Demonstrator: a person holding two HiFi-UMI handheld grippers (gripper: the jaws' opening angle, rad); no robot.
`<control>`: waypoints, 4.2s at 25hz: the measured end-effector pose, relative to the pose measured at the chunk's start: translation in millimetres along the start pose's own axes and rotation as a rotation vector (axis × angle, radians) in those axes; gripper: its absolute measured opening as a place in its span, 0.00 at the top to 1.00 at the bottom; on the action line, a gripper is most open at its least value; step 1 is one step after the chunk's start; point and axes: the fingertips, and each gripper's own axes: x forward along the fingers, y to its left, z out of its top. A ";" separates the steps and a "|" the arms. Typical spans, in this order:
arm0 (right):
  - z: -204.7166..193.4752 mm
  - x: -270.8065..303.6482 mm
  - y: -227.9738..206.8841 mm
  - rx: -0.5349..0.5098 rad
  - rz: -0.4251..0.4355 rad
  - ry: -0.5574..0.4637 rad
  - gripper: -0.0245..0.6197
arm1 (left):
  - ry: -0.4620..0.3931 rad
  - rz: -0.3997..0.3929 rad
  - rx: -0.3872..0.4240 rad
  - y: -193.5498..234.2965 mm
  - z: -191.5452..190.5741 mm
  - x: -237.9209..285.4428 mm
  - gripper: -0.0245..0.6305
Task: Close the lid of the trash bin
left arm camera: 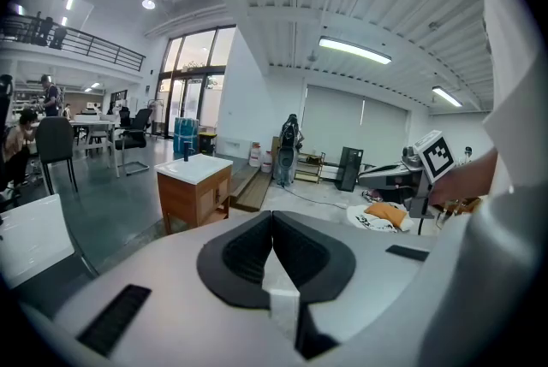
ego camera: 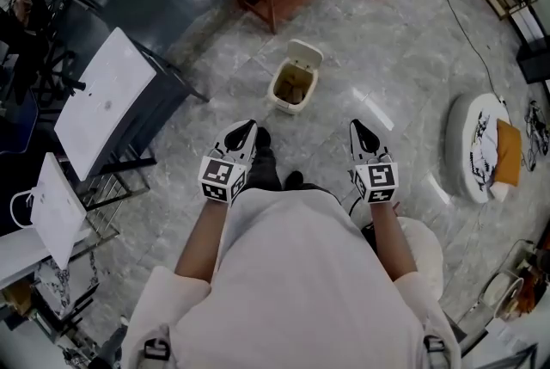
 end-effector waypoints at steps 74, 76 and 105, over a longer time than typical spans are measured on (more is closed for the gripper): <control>-168.3 402.3 -122.0 0.178 0.309 0.597 0.91 | 0.240 0.092 -0.304 120.4 -98.3 231.9 0.93; -181.1 410.1 -122.1 0.194 0.324 0.620 0.87 | 0.244 0.103 -0.316 117.6 -104.8 233.4 0.93; -254.8 407.0 -59.5 0.423 0.476 0.760 0.79 | 0.282 0.090 -0.364 111.6 -154.1 246.6 0.93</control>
